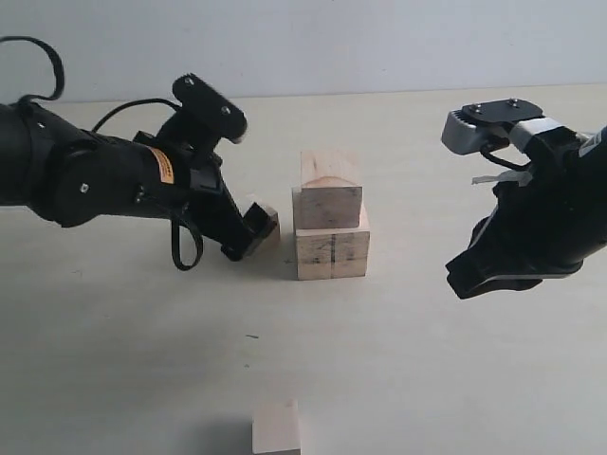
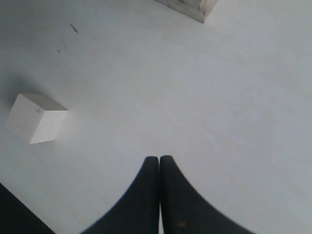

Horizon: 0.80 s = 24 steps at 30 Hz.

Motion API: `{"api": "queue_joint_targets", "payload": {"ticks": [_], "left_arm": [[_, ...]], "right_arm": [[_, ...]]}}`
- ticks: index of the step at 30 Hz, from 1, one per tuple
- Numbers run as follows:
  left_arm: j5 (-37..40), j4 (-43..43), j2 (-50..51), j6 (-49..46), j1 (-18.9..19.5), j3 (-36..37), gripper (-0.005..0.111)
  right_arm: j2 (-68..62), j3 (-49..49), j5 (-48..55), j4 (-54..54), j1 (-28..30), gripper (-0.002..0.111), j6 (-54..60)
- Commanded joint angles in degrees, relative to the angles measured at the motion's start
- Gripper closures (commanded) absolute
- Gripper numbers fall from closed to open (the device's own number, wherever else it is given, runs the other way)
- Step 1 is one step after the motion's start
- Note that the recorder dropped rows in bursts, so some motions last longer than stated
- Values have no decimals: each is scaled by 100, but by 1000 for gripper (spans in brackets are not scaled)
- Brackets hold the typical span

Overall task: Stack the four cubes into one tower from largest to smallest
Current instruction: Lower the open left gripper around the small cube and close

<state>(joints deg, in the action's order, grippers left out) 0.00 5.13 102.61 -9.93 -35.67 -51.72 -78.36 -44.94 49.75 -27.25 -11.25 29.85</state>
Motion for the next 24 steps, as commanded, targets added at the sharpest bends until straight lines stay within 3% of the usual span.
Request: {"api": "queue_joint_targets", "payload": {"ticks": [1,20,24], "left_arm": [[-130,61,275,-50,-27,-64,3],[-285,863,1115,-48,-12,-639,3],[-319,924,1242,-48,-12,-639,15]], "right_arm": [[31,2,47,-93,-15,108,40],[31,2,497,-118,-15,108,-166],[31,2,496,-118,-15,108,-194]]}}
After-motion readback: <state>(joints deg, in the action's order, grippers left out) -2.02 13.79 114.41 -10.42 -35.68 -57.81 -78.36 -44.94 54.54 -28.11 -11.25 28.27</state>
